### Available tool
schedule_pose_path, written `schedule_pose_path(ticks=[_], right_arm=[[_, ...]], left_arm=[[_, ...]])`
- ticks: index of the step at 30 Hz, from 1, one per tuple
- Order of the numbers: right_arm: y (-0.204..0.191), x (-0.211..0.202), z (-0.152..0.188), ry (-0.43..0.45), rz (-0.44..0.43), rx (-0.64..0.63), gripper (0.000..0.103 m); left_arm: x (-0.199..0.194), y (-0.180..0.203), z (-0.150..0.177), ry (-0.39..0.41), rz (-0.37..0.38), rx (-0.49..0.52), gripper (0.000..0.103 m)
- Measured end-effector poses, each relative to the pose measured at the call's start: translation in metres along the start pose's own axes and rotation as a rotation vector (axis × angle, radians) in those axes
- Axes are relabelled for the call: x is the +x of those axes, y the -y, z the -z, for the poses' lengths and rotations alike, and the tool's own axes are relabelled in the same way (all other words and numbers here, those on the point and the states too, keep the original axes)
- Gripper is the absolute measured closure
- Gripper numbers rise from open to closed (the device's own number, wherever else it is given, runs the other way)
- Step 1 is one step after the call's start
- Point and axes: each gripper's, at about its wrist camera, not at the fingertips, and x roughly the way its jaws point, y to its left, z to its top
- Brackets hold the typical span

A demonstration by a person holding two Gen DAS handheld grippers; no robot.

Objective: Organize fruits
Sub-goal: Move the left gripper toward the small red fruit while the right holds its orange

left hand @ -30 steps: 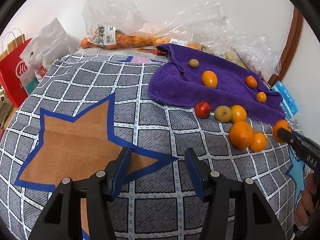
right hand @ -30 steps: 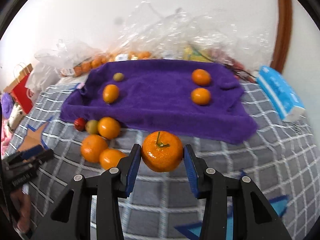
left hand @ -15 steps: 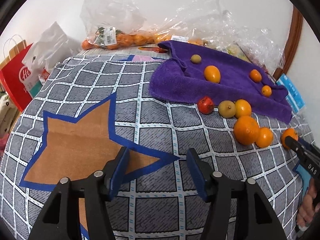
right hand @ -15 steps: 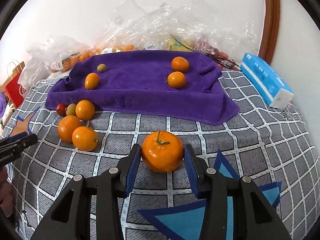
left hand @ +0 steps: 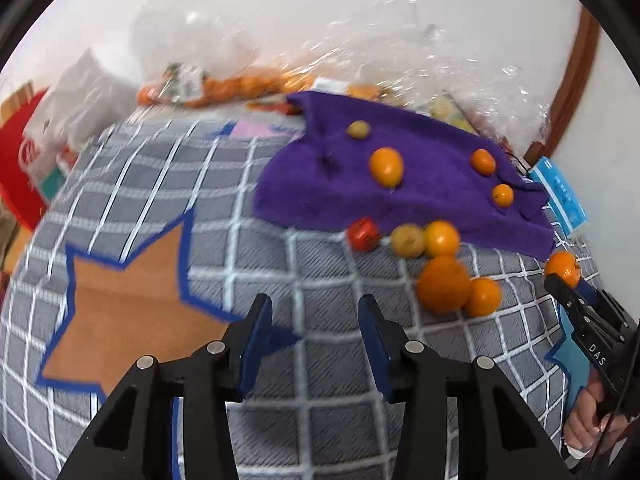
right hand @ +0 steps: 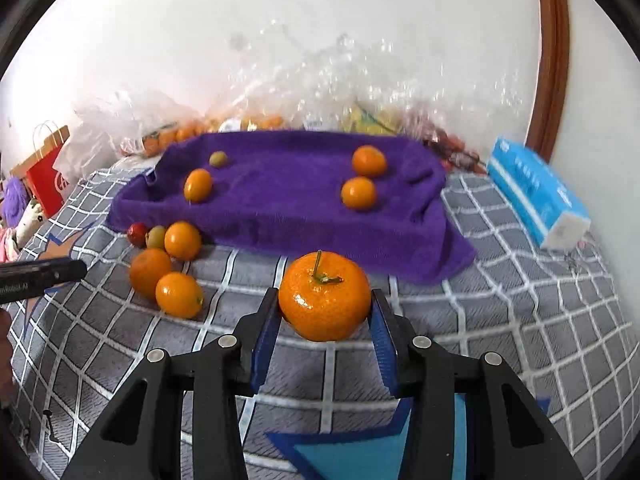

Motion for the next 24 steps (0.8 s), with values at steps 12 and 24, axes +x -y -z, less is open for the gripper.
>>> schedule_pose_path(ticks=[12, 24], right_arm=[[0.032, 0.002, 0.004, -0.013, -0.045, 0.128, 0.059], [0.025, 0.011, 0.004, -0.052, -0.062, 0.087, 0.059]], left_arm=[[0.044, 0.035, -0.029, -0.022, -0.04, 0.171, 0.061], [0.059, 0.033, -0.033, -0.001, 0.034, 0.182, 0.078]])
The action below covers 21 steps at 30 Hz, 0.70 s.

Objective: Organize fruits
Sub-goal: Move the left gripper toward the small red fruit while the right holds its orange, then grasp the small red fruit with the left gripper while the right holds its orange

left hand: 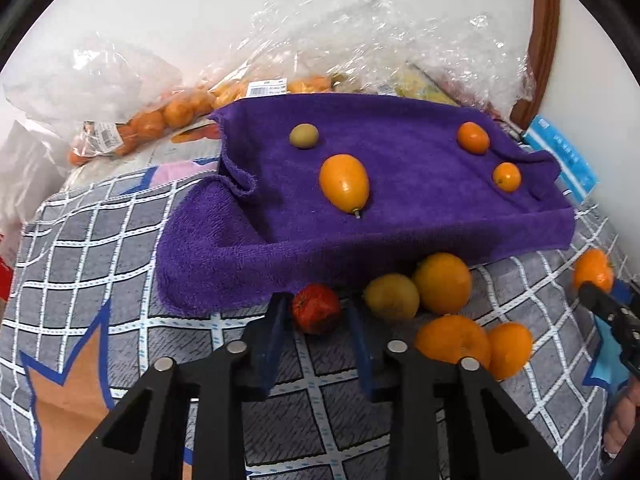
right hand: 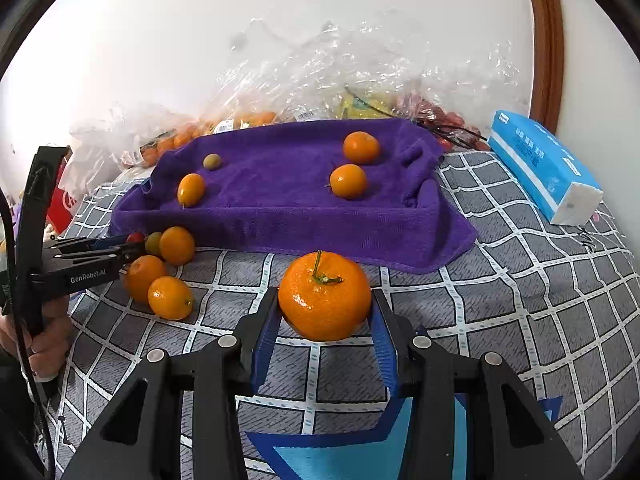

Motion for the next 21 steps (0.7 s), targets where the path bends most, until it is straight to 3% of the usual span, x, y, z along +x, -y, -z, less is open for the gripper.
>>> schedule_pose_path(ticks=[6, 15, 21], right_arm=[[-0.003, -0.001, 0.001, 0.009, -0.017, -0.018, 0.059], [0.001, -0.001, 0.001, 0.01, -0.028, 0.001, 0.059], [0.001, -0.006, 0.001, 0.034, -0.031, 0.0, 0.059]], left_arm=[[-0.004, -0.004, 0.001, 0.021, 0.07, -0.022, 0.079], [-0.014, -0.012, 0.002, 0.078, 0.083, -0.08, 0.079], [-0.02, -0.008, 0.002, 0.1, 0.086, -0.06, 0.079]])
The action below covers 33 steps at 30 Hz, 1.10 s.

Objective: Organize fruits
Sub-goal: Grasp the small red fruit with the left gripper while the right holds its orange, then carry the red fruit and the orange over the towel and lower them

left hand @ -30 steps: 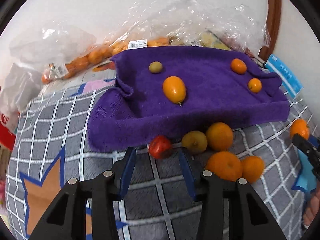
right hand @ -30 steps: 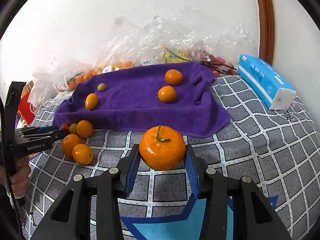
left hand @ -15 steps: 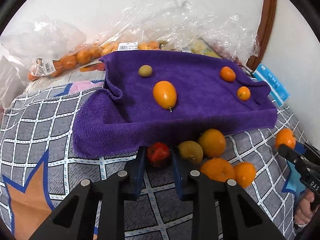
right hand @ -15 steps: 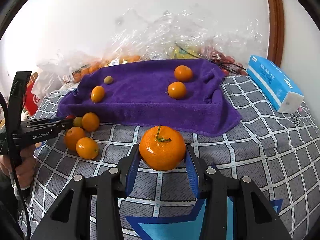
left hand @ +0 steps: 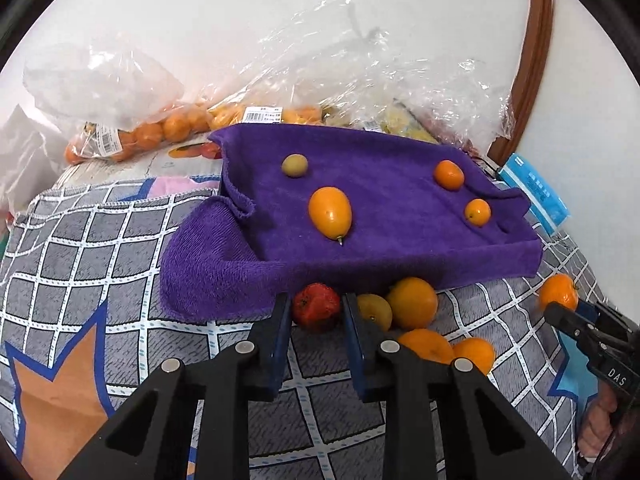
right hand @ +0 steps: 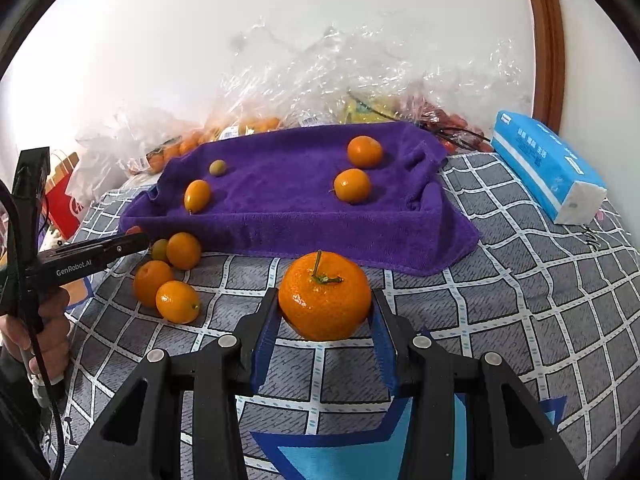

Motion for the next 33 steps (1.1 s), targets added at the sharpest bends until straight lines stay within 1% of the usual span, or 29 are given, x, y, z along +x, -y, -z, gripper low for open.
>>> schedule_pose_path(ticks=[4, 9, 12, 13, 16, 18, 20, 24, 27, 33], right_arm=[[-0.003, -0.003, 0.0, 0.013, -0.01, -0.015, 0.059], [-0.001, -0.005, -0.002, 0.027, 0.029, 0.025, 0.059], [-0.005, -0.009, -0.008, 0.02, 0.033, 0.028, 0.059], [-0.006, -0.012, -0.012, 0.024, 0.033, 0.026, 0.059], [-0.009, -0.022, -0.027, 0.044, 0.022, 0.026, 0.059], [-0.01, -0.028, -0.04, 0.061, 0.027, 0.019, 0.059], [-0.01, -0.028, -0.056, 0.061, 0.063, 0.002, 0.059], [-0.006, -0.024, -0.083, 0.086, 0.053, -0.004, 0.059], [-0.003, -0.018, -0.102, 0.106, 0.069, -0.013, 0.059], [0.007, 0.004, -0.133, 0.121, 0.1, -0.022, 0.059]], left_arm=[[-0.006, 0.002, -0.001, 0.019, 0.013, 0.009, 0.079], [-0.015, 0.003, -0.002, 0.039, 0.02, 0.01, 0.079], [-0.021, 0.0, -0.004, 0.045, 0.03, -0.017, 0.079], [-0.024, 0.0, -0.006, 0.049, 0.036, -0.022, 0.079], [-0.038, 0.0, -0.012, 0.073, 0.014, -0.031, 0.079], [-0.046, 0.001, -0.017, 0.08, 0.025, -0.038, 0.079], [-0.055, 0.002, -0.027, 0.084, 0.017, -0.039, 0.079], [-0.066, 0.003, -0.047, 0.113, 0.002, -0.045, 0.079], [-0.063, 0.005, -0.061, 0.122, -0.023, -0.052, 0.079], [-0.042, 0.002, -0.083, 0.131, -0.021, -0.108, 0.079]])
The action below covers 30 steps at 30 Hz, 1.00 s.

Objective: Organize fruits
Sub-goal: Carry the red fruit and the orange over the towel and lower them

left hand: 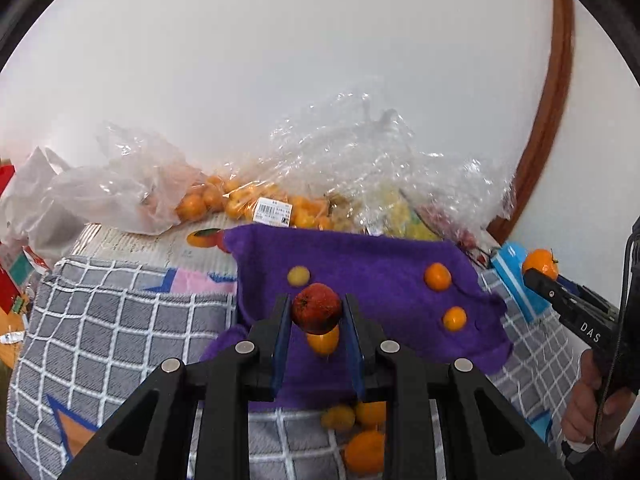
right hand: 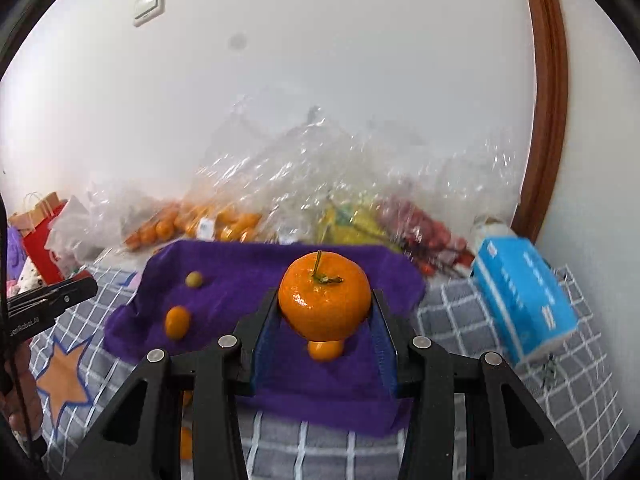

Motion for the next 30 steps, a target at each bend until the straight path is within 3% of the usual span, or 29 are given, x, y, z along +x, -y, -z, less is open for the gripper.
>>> schedule_pose_path(ticks=[6, 10, 17, 26, 30], right_arm=[[0.014, 0.038, 0.018, -0.069, -0.023, 0.031, 0.059], [0.023, 0.053, 0.031, -0.132, 0.03, 0.023, 0.059], [0.036, 0.058, 0.038, -0.147, 0.048, 0.044, 0.059], [0.032, 0.068, 0.044, -0.19, 0.006, 0.035, 0.059], [0.025, 0.073, 0.047, -0.202, 0.027, -0.002, 0.059]], left_arm=[[0.035, -0.008, 0.006, -0.001, -0.032, -0.034, 0.079], [0.049, -0.019, 0.016, -0.014, -0.026, -0.062, 0.079], [0.062, -0.034, 0.023, -0.04, 0.001, -0.128, 0.079], [0.077, -0.031, 0.033, -0.073, -0.028, -0.118, 0.079], [0.084, -0.029, 0.037, -0.091, -0.058, -0.111, 0.079]])
